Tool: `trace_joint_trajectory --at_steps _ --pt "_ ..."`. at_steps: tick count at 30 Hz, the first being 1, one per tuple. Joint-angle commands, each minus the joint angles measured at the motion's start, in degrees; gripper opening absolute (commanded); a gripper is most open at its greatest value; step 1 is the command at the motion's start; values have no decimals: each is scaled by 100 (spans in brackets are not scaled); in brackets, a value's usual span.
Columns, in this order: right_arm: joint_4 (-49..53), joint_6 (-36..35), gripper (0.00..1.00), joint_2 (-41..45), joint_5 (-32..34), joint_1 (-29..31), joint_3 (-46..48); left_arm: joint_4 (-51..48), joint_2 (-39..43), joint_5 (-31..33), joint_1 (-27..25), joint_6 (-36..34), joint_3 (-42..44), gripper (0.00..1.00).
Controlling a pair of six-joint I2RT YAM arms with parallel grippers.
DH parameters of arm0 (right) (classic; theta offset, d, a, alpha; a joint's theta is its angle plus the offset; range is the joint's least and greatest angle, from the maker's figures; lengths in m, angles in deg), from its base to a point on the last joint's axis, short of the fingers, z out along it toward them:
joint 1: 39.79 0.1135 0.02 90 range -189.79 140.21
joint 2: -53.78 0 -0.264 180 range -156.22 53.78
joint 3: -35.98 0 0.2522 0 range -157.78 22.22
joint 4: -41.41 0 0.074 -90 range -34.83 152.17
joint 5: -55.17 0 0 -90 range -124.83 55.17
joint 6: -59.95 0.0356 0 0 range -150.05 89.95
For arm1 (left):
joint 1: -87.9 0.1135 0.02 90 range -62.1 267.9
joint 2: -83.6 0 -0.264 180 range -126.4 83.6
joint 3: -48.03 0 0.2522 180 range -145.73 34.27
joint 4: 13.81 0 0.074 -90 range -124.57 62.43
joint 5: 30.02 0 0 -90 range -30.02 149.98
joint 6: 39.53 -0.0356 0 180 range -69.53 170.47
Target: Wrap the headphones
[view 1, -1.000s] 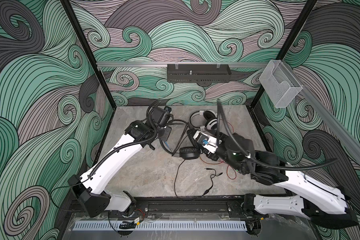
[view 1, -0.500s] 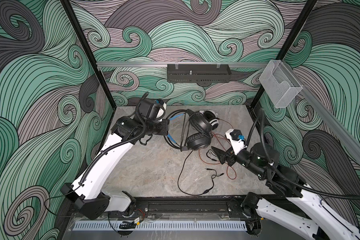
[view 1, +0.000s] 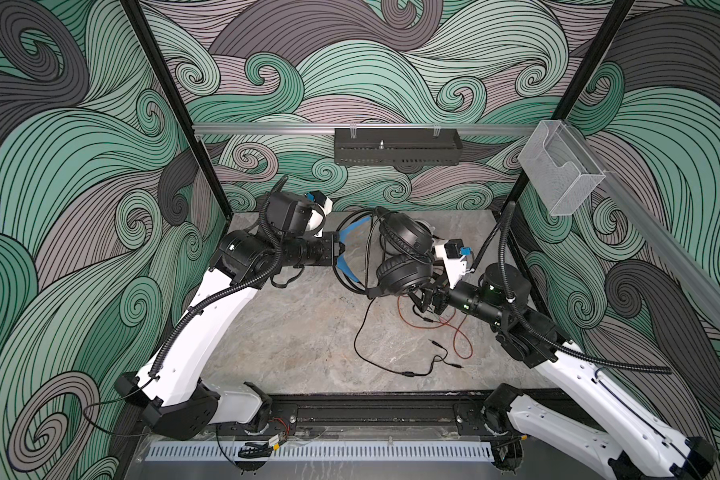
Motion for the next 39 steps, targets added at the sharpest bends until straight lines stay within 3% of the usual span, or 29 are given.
trace_joint_trajectory --at_steps 1,10,13,20,25,32,39 --pt "-702 401 90 -179 -519 -73 26 174 175 -291 25 253 -230 0" --pt "-1683 977 89 -1089 -753 -322 26 108 150 -309 30 261 -428 0" --pt "-1808 1028 85 -1372 -783 -340 24 140 127 -320 29 283 -513 0" --pt "-2209 1173 53 -1933 -991 -363 154 354 -18 -296 28 408 -756 0" --pt "-2234 1166 40 -2312 -996 -331 134 677 -99 -486 32 600 -855 0" --pt "-1715 923 0 -2611 -765 -334 84 776 -159 -503 32 624 -1244 0" --pt "-623 531 0 -2641 -85 -265 -158 1071 -103 -627 36 627 -1226 0"
